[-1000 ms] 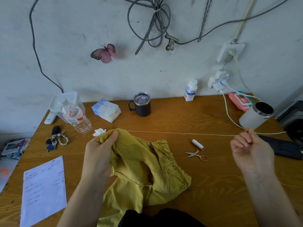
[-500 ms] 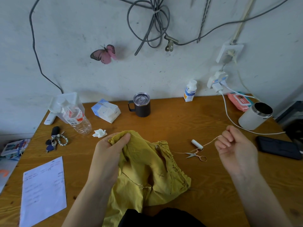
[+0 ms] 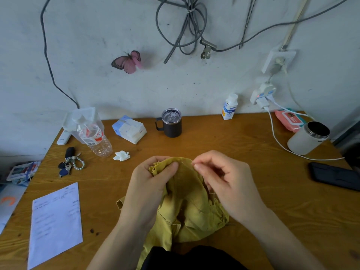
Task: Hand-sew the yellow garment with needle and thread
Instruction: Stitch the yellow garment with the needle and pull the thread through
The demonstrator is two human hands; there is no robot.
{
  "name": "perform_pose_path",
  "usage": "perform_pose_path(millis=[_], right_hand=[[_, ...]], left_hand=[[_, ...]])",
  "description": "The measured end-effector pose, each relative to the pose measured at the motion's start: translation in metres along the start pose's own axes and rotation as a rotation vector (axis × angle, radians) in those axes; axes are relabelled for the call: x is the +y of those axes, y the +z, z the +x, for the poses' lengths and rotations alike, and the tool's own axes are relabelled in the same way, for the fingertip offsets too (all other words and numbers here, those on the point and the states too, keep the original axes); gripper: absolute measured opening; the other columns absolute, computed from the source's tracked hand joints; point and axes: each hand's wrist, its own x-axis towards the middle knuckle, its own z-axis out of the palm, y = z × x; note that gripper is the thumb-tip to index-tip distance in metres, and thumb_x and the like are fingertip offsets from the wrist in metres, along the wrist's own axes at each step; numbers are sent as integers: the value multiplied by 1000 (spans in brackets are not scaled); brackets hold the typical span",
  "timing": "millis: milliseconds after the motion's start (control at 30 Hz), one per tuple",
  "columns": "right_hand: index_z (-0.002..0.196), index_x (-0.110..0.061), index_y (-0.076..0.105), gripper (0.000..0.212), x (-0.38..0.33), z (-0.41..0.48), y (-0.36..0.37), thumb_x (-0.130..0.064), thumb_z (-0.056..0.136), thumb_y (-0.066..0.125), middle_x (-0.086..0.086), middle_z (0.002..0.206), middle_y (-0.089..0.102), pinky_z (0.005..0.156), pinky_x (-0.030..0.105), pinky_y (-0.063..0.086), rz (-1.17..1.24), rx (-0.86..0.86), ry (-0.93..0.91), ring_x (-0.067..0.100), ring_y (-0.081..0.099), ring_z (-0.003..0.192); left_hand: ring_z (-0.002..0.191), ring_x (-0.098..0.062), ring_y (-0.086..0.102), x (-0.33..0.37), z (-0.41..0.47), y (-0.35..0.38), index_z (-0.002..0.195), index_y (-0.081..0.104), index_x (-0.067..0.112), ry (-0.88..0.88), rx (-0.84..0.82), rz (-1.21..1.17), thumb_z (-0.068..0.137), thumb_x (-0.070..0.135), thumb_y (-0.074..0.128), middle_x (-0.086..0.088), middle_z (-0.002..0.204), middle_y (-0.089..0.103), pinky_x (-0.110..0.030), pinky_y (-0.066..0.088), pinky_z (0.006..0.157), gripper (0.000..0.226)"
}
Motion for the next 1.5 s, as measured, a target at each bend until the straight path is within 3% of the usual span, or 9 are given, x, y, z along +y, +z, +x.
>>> perform_pose_path(millis=[200,467,533,667,800,967,1267,1400,1500], right_hand=[[89,-16,70,20,-2,0,5,-28,89,55,-8,69,67,50,28,50,-192,1,-36,6,61,60],[89,-17,72,19,-5,1,3,-27,88,57,-10,65,67,45,30,49,-252,7,-18,6,60,54],[88,-17,72,18,-6,2,2,-27,87,57,-10,64,66,45,29,49,-261,3,-14,5,60,54],[86,-18,72,17,-9,1,1,-27,86,58,-11,62,65,44,25,48,-300,0,-9,3,58,52],[82,-19,71,14,-12,0,2,-26,85,58,-12,56,61,40,19,43,-359,4,-7,1,53,47],[79,-20,69,12,-16,0,4,-25,84,59,-17,51,49,40,8,25,-451,10,7,-3,38,41],[74,-18,68,17,-18,-2,12,-22,83,54,-10,46,53,32,23,40,-606,-27,3,6,46,35],[78,-16,69,16,-15,-2,13,-19,85,55,-9,48,56,34,25,44,-591,-55,4,7,49,38],[85,-17,69,9,-11,-3,10,-21,89,61,-10,57,61,41,20,45,-454,-78,22,2,54,46]], left_hand=[[73,-24,71,1,-3,1,77,76,17,-7,-28,-9,88,11,62,-12,78,75,-35,56,70,19],[79,-26,72,2,-4,1,78,76,17,4,-35,16,85,14,65,-10,80,75,-38,56,75,13],[78,-24,72,2,-5,1,78,76,19,36,-26,58,84,14,66,-7,78,76,-35,57,74,13],[69,-5,68,1,-7,2,75,76,25,202,39,243,83,13,70,6,72,74,-13,50,59,15],[70,-3,67,-2,-10,4,77,76,27,329,97,344,80,11,73,11,73,74,-15,52,62,16],[70,1,66,-3,-13,8,76,73,31,413,147,384,76,10,75,18,75,72,-9,49,60,22],[70,0,67,-11,-17,14,76,70,36,498,187,486,76,9,75,17,69,71,-13,52,61,28],[71,-2,67,-17,-16,14,77,74,28,445,179,472,76,5,75,13,71,72,-18,55,63,22],[68,-6,68,-15,-14,11,73,76,28,322,132,323,76,9,74,8,71,74,-22,56,63,19]])
